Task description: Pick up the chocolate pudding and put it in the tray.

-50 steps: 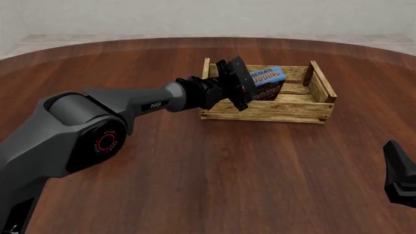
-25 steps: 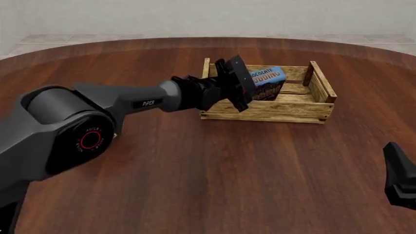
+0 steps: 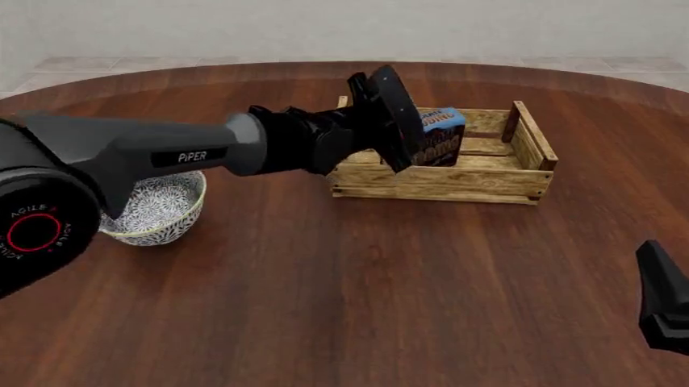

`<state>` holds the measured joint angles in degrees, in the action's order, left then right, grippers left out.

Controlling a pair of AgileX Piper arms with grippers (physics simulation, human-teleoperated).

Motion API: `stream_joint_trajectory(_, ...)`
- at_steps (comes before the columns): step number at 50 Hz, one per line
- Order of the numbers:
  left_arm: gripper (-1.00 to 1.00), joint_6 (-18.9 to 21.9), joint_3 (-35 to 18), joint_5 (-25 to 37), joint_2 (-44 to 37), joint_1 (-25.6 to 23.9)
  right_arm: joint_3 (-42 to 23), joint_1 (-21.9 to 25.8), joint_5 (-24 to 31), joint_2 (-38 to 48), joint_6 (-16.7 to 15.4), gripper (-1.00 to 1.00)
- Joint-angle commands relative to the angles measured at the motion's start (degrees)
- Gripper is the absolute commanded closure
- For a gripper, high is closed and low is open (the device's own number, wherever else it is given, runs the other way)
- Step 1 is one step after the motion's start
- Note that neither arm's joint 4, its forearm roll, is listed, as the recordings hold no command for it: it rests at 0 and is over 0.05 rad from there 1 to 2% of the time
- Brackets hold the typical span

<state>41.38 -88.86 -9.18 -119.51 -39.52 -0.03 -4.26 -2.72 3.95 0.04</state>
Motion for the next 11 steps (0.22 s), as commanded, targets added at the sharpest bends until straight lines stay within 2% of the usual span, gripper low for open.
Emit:
stream_joint_trajectory(1,-1.0,-1.59,8.45,-1.48,10.52,-2.38,0.03,0.21,2.41,-2.6,-0.4,-1.0)
stream_joint_trajectory(3,-1.0,-1.11,10.55,-1.86,13.28,-2.54,0.02,0.27,2.83,-2.98,-0.45,-1.0)
stream_joint_trajectory(6,-1.0,-2.66,15.78,-2.9,20.08,-4.22,0.0,0.48,3.33,-3.52,-0.79,-1.0)
stream_joint_trajectory(8,-1.0,-1.97,19.95,-4.16,24.33,-4.75,-0.13,0.42,3.44,-3.54,-0.75,-1.0)
stream_joint_trajectory(10,-1.0,-6.97,20.84,-2.58,28.71,-4.34,-0.37,0.49,3.41,-3.35,-0.99,-1.0)
stream_joint_trajectory(11,-1.0,-4.16,23.76,-4.59,30.4,-4.34,-0.39,0.47,3.19,-3.14,-0.99,-1.0)
